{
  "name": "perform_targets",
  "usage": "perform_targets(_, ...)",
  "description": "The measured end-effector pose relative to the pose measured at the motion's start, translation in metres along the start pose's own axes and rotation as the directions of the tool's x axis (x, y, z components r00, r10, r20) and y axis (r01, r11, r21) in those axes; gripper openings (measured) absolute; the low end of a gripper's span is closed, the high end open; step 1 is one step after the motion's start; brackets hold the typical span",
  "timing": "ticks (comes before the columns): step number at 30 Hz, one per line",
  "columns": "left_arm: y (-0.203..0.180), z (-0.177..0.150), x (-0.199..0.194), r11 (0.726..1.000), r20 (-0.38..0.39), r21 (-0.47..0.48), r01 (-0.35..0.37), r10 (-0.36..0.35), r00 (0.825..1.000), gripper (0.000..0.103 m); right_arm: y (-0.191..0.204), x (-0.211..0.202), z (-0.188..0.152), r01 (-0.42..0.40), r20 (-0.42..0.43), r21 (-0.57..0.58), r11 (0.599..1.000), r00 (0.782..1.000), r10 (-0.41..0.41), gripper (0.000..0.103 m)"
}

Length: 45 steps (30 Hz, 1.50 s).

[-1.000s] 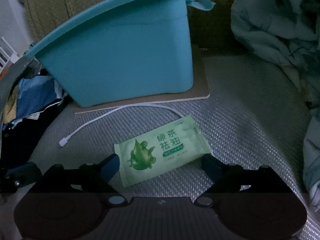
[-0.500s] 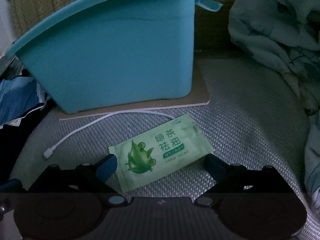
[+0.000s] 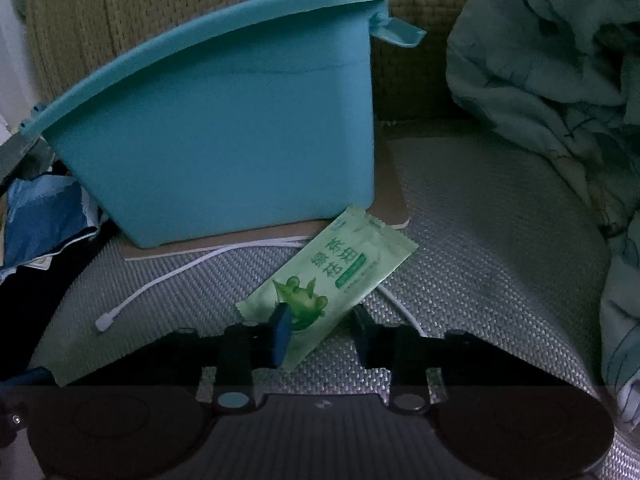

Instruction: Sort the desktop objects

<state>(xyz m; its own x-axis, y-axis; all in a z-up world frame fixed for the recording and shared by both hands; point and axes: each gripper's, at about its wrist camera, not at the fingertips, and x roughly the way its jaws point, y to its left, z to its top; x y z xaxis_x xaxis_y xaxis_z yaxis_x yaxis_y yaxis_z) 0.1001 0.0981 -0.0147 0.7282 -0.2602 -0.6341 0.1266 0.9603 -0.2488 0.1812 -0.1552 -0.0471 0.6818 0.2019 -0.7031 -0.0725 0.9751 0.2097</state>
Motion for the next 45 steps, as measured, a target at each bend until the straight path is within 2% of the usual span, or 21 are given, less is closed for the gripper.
perform_targets(1, 0.000, 0.000, 0.000, 1.000, -0.001, 0.001, -0.001, 0.001, 1.000, 0.036, -0.001, -0.002, -0.001, -0.009, 0.006, 0.002, 1.000, 1.000, 0.009, 0.027)
perform_targets(3, 0.000, 0.000, 0.000, 1.000, -0.002, 0.003, -0.001, 0.001, 1.000, 0.036, -0.003, -0.005, -0.003, -0.036, 0.021, 0.011, 0.999, 0.999, 0.036, 0.015)
perform_targets(5, 0.000, -0.001, 0.000, 1.000, -0.002, 0.004, -0.002, 0.002, 1.000, 0.036, -0.003, -0.009, -0.004, -0.063, 0.043, 0.019, 0.998, 0.997, 0.062, 0.012)
perform_targets(11, 0.000, -0.001, 0.000, 1.000, -0.001, 0.004, -0.002, 0.002, 1.000, 0.039, 0.002, -0.023, -0.005, -0.077, 0.093, 0.014, 0.997, 0.993, 0.075, 0.002)
perform_targets(24, -0.002, -0.001, 0.000, 1.000, -0.004, 0.020, -0.003, 0.003, 1.000, 0.039, 0.014, -0.082, -0.007, -0.112, 0.182, -0.151, 0.982, 0.973, 0.139, 0.001)
perform_targets(27, -0.003, -0.001, 0.000, 1.000, -0.005, 0.026, -0.005, 0.005, 1.000, 0.039, 0.016, -0.094, -0.003, -0.133, 0.203, -0.156, 0.979, 0.965, 0.163, 0.001)
perform_targets(35, -0.003, -0.001, -0.001, 1.000, -0.001, 0.028, -0.004, 0.004, 1.000, 0.039, 0.025, -0.129, 0.013, -0.177, 0.262, -0.176, 0.968, 0.940, 0.219, 0.001)
perform_targets(45, -0.003, 0.000, -0.001, 0.999, 0.001, 0.032, -0.003, 0.003, 1.000, 0.039, 0.042, -0.155, 0.049, -0.169, 0.333, -0.256, 0.952, 0.909, 0.251, 0.001)
